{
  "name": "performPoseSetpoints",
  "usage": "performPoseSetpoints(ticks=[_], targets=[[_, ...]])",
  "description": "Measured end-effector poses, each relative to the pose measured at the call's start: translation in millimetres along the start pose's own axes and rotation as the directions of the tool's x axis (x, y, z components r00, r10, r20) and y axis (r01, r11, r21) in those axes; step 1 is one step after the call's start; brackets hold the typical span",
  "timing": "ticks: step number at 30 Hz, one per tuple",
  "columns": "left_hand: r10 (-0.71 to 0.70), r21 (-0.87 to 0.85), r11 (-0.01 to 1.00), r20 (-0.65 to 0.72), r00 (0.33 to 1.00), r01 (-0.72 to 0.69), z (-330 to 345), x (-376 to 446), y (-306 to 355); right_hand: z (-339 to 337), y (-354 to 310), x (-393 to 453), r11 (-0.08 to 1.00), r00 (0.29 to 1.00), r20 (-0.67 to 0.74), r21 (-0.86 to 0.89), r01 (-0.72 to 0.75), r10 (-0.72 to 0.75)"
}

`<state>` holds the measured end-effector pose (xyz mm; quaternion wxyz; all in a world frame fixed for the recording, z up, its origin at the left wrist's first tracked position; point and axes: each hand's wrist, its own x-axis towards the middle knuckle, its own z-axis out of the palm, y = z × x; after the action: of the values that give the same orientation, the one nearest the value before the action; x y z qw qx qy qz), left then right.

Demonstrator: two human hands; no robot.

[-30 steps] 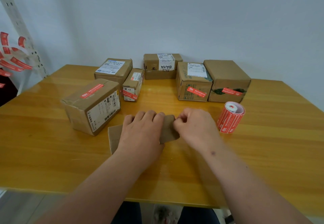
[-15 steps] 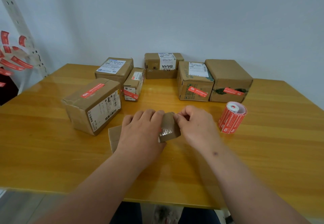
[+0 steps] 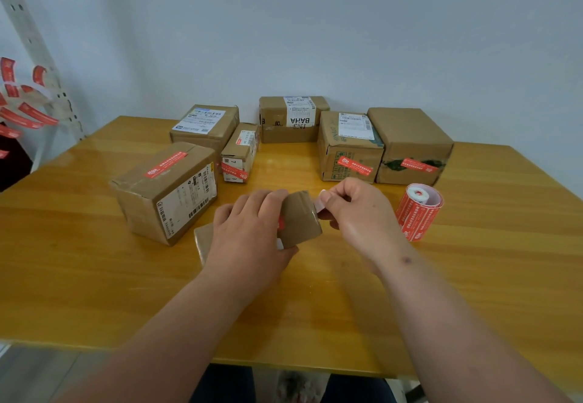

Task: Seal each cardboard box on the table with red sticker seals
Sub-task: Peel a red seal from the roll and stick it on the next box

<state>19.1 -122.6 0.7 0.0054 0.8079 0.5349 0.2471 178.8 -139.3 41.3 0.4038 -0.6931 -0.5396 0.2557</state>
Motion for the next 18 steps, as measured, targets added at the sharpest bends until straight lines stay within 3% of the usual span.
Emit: performPoseSetpoints(ticks=[3, 9, 18], targets=[[0.011, -0.036, 0.999, -0.027, 1.0, -0.012, -1, -1, -3, -2, -1, 1, 0.984, 0.997, -0.004, 0.166, -0.07, 0.072], [0.011, -0.065, 0.998, -0.112, 0.994, -0.018, -2, -3, -7, -9, -5, 3, 0.942, 0.989, 0.044, 0.302, -0.145, 0.138], [-0.002, -0.187, 0.982, -0.19, 0.982, -0.034, -6, -2, -11, -22, -14, 3, 0.754, 0.967, 0.161, 0.606, -0.253, 0.195]])
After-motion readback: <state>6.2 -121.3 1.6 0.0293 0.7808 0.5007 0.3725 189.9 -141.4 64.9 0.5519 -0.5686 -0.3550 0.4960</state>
